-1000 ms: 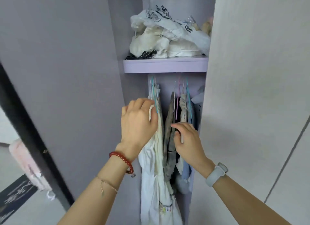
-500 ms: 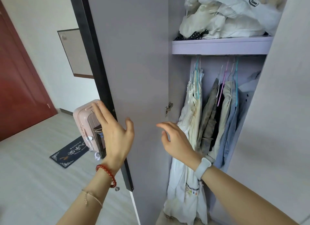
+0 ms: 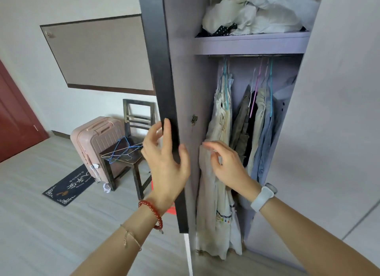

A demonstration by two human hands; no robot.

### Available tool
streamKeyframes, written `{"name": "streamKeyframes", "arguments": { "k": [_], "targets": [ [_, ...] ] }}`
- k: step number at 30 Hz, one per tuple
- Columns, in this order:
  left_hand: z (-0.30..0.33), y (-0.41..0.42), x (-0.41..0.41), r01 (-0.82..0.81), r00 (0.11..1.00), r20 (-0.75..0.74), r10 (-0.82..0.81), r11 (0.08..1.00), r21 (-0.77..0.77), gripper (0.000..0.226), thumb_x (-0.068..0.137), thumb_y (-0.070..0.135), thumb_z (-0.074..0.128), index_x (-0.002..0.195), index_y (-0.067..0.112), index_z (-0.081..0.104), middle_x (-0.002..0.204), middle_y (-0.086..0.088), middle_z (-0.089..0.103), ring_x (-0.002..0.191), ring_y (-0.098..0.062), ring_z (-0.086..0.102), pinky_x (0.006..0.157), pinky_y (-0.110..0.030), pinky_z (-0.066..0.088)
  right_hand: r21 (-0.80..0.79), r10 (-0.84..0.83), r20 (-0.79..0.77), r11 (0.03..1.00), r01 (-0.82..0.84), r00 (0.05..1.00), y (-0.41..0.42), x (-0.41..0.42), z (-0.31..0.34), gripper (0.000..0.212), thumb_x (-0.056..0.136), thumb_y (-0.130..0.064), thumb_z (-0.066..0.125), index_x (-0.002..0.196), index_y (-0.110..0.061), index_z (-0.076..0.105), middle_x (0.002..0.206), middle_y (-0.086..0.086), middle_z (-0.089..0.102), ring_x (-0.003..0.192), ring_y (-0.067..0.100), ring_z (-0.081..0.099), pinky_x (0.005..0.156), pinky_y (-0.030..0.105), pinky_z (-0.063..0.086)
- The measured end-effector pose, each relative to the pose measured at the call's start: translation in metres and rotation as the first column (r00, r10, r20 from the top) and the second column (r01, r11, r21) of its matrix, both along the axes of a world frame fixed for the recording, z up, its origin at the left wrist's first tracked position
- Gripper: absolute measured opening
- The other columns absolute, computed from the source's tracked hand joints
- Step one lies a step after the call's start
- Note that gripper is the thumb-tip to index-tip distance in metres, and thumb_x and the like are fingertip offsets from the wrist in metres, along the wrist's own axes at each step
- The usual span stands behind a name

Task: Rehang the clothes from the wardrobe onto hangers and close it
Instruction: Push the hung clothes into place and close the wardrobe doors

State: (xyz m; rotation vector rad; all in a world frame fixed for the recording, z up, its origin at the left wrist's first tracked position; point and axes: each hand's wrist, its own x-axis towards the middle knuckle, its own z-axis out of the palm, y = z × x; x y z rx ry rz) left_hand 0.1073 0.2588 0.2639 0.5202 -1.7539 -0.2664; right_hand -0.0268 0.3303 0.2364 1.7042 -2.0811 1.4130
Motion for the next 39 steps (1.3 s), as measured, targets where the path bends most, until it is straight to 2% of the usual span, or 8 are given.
{"name": "streamKeyframes", "arguments": {
  "k": [6,12,18,21,28,31,34,39],
  "targets": [
    [0.007,0.026,-0.056,0.349,0.929,0.204,-0.308,0.913,-0.212,0.043,0.085,0.005,0.043,0.127,-0.003,0.05,0.128,-0.016,0.054,0.123,-0.024,0.043,0.101,-0.035,0.037,-0.11,-0.128,0.064,0.985,0.134,0.99,0.045,-0.031,-0.003,0.031,0.088,0.0,0.047,0.117,-0.003,0.056,0.107,0.004,0.06,0.101,0.016,0.058,0.091,0.032,0.049],
    [0.027,0.045,-0.142,0.572,0.77,0.406,-0.493,0.815,-0.095,0.045,0.086,0.002,0.044,0.13,0.001,0.049,0.121,-0.01,0.062,0.137,-0.029,0.024,0.102,-0.046,0.037,-0.014,-0.314,0.254,0.944,0.328,0.915,0.072,-0.077,-0.001,0.054,0.092,0.0,0.041,0.143,-0.009,0.026,0.14,0.009,0.042,0.126,0.019,0.044,0.106,0.034,0.038],
    [0.047,0.03,-0.206,0.638,0.698,0.487,-0.525,0.765,-0.089,0.042,0.09,0.004,0.044,0.131,0.005,0.05,0.126,-0.007,0.059,0.139,-0.032,0.024,0.106,-0.055,0.03,0.073,-0.447,0.109,0.894,0.442,0.888,0.072,-0.122,0.01,0.055,0.091,0.003,0.035,0.143,-0.001,0.017,0.152,0.01,0.018,0.14,0.019,0.021,0.112,0.016,0.017],
    [0.063,0.013,-0.229,0.548,0.797,0.428,-0.426,0.808,-0.217,0.046,0.091,0.018,0.042,0.136,0.009,0.043,0.143,-0.012,0.041,0.138,-0.034,0.024,0.108,-0.056,0.027,0.045,-0.467,0.024,0.884,0.465,0.884,0.059,-0.123,0.001,0.061,0.093,-0.004,0.035,0.146,-0.01,0.007,0.155,0.004,0.004,0.139,0.008,0.012,0.099,-0.004,0.006],
    [0.083,-0.025,-0.288,0.314,0.857,0.502,-0.118,0.892,-0.326,0.066,0.091,0.049,0.046,0.146,0.022,0.021,0.155,-0.01,0.013,0.14,-0.043,0.006,0.102,-0.068,0.017,0.049,-0.478,0.057,0.878,0.476,0.876,0.041,-0.159,-0.005,0.068,0.095,-0.009,0.033,0.139,-0.023,-0.017,0.148,-0.012,-0.016,0.141,0.006,-0.001,0.101,-0.001,-0.002],
    [0.082,-0.035,-0.313,0.249,0.848,0.531,-0.003,0.885,-0.393,0.07,0.087,0.049,0.053,0.146,0.022,0.024,0.154,-0.009,0.017,0.139,-0.044,0.011,0.097,-0.071,0.021,0.088,-0.482,0.104,0.876,0.474,0.87,0.033,-0.185,0.004,0.068,0.094,-0.009,0.034,0.144,-0.017,-0.012,0.152,-0.008,0.0,0.137,0.013,0.021,0.101,0.008,0.018],
    [0.082,-0.042,-0.339,0.162,0.825,0.553,0.117,0.888,-0.43,0.081,0.083,0.056,0.054,0.147,0.028,0.013,0.156,-0.006,0.011,0.14,-0.041,0.007,0.098,-0.072,0.018,0.082,-0.535,0.131,0.845,0.529,0.835,0.024,-0.214,0.011,0.07,0.094,-0.011,0.036,0.146,-0.017,-0.011,0.137,0.001,0.036,0.095,0.012,0.051,0.073,0.014,0.034],
    [0.077,-0.052,-0.364,0.084,0.853,0.483,0.196,0.862,-0.499,0.088,0.075,0.06,0.06,0.145,0.027,0.017,0.153,-0.007,0.023,0.137,-0.043,0.019,0.094,-0.074,0.023,0.043,-0.555,0.135,0.831,0.555,0.821,0.01,-0.241,0.016,0.064,0.092,-0.004,0.036,0.146,-0.009,0.004,0.154,0.002,0.012,0.132,0.02,0.03,0.102,0.018,0.029]
  ]
}}
